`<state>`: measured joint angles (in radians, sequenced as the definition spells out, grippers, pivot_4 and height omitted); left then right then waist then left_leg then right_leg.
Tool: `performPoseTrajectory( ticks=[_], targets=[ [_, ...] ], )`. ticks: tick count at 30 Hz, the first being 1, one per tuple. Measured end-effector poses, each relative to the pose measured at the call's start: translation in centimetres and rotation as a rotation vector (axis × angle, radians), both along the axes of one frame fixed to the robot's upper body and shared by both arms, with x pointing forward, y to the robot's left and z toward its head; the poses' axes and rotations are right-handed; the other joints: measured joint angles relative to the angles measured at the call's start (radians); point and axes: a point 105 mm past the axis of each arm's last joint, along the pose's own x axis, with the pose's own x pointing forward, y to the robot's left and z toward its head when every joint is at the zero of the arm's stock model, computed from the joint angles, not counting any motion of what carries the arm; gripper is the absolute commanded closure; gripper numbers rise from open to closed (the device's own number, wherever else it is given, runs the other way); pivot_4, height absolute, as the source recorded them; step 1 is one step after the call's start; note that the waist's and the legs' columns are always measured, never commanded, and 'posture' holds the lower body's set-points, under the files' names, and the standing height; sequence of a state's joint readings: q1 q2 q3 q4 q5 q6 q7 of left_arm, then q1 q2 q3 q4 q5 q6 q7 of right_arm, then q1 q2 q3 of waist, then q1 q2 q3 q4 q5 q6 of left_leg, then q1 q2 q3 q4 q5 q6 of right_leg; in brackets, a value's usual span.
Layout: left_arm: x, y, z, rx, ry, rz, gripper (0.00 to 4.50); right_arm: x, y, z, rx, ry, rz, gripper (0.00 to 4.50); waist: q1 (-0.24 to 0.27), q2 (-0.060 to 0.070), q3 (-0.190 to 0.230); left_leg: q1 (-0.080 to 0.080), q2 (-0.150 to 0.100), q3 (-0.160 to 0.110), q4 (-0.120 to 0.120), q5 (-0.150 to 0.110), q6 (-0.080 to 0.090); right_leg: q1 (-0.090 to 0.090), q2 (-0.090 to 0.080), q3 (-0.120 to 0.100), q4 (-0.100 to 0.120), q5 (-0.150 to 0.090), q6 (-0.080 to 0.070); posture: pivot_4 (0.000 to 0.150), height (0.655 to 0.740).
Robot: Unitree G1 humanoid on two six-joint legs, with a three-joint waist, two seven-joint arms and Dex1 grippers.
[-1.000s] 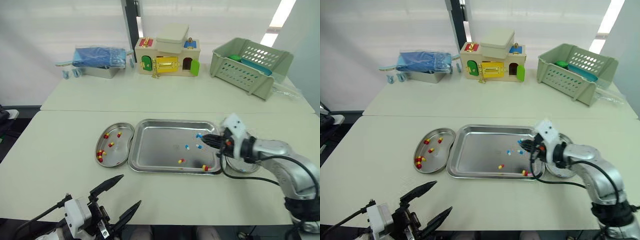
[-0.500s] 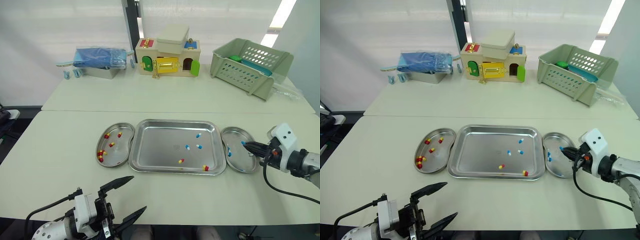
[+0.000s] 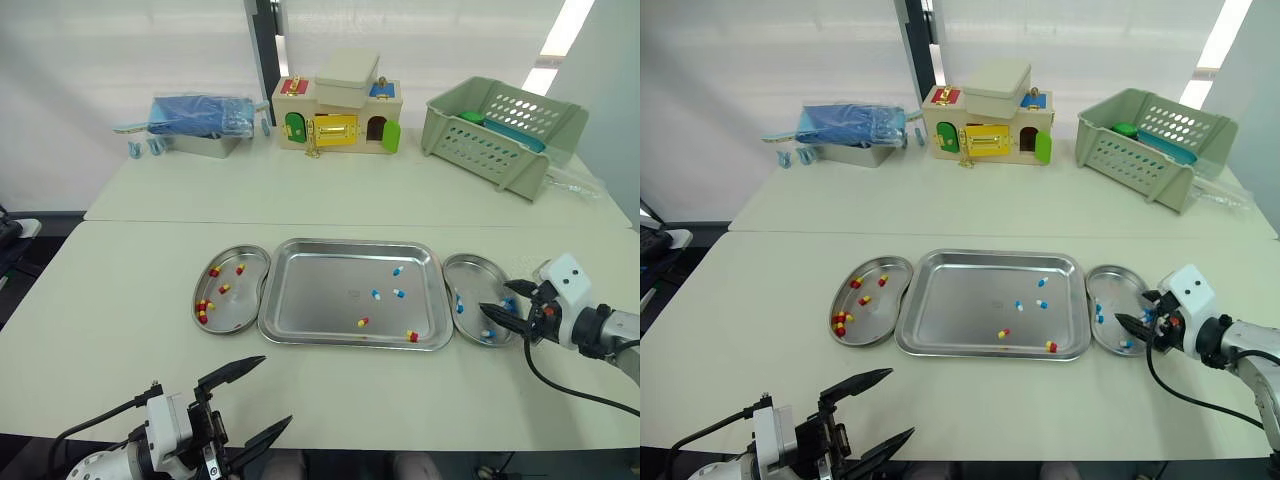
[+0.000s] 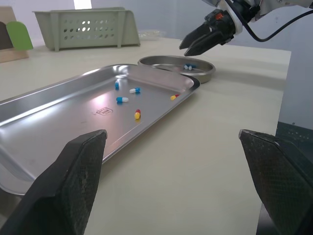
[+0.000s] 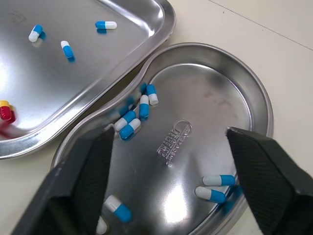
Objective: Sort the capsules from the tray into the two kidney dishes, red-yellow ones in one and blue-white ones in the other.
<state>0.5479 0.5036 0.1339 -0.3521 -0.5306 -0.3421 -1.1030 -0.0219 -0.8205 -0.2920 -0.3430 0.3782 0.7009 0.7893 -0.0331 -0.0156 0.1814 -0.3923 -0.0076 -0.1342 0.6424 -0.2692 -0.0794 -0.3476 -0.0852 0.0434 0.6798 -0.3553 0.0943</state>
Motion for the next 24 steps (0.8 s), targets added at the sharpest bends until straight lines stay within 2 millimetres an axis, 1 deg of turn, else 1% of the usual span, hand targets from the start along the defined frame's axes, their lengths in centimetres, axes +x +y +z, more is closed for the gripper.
performPoseTrajectory(
  ticks=[3,5,8,10,13,15,18,21,24],
  targets=[
    [0.0,0.1,0.0,0.0,0.002,0.003,0.0,-0.4,0.3,-0.1,0.023,0.006,0.032,0.03,0.0,0.0,0.0,0.0,0.0,0.0,0.0,0.0,0.0,0.0,0.0,0.0,0.0,0.0,0.0,0.15,0.74],
    [0.1,0.3,0.0,0.004,0.001,0.014,0.0,-1.1,0.5,0.2,0.048,-0.004,0.077,0.03,0.001,0.0,0.0,0.0,0.0,0.0,0.0,0.0,0.0,0.001,0.0,0.0,0.0,0.0,0.0,0.15,0.74],
    [0.5,0.9,0.1,0.006,0.0,0.044,0.0,-1.7,0.8,0.9,0.063,-0.058,0.138,0.03,0.001,0.0,0.0,0.001,0.0,0.0,0.0,0.0,0.0,0.002,0.0,0.0,0.0,0.0,0.0,0.15,0.74],
    [0.9,1.4,0.2,0.008,0.006,0.065,0.0,-2.6,1.1,1.0,0.093,-0.081,0.183,0.03,0.002,0.0,0.0,0.003,0.0,-0.001,0.0,0.0,0.0,0.004,0.0,-0.001,-0.001,0.0,0.0,0.15,0.74],
    [1.8,3.1,0.4,0.042,0.012,0.135,0.0,-4.1,1.1,0.5,0.132,-0.066,0.23,0.03,0.002,0.0,0.0,0.004,0.0,-0.001,0.0,0.0,0.0,0.006,0.0,-0.001,-0.001,0.0,0.0,0.15,0.74],
    [2.2,4.8,0.8,0.055,0.024,0.217,0.0,-5.4,0.7,-0.2,0.151,-0.045,0.259,0.03,0.002,0.0,0.0,0.005,0.0,-0.001,0.0,0.0,0.0,0.007,0.0,-0.001,-0.002,0.0,0.0,0.15,0.74],
    [2.3,6.9,0.7,0.091,0.051,0.286,0.0,-7.1,0.3,-1.2,0.159,-0.015,0.291,0.03,0.001,0.0,0.0,0.011,0.0,0.0,-0.002,0.0,0.0,0.01,0.0,-0.001,-0.002,0.0,0.0,0.15,0.74],
    [2.1,8.9,0.6,0.146,0.104,0.337,0.0,-9.0,0.1,-2.3,0.151,0.02,0.339,0.03,0.0,0.0,0.0,0.011,0.0,0.0,-0.002,0.0,0.0,0.011,0.0,-0.001,-0.002,-0.001,0.0,0.15,0.74],
    [2.4,10.4,1.1,0.162,0.109,0.39,0.0,-10.1,-0.3,-3.4,0.131,0.04,0.361,0.03,0.0,0.0,0.0,0.012,0.0,0.0,-0.002,0.0,0.0,0.012,0.0,0.0,-0.002,-0.001,0.0,0.15,0.74]
  ],
)
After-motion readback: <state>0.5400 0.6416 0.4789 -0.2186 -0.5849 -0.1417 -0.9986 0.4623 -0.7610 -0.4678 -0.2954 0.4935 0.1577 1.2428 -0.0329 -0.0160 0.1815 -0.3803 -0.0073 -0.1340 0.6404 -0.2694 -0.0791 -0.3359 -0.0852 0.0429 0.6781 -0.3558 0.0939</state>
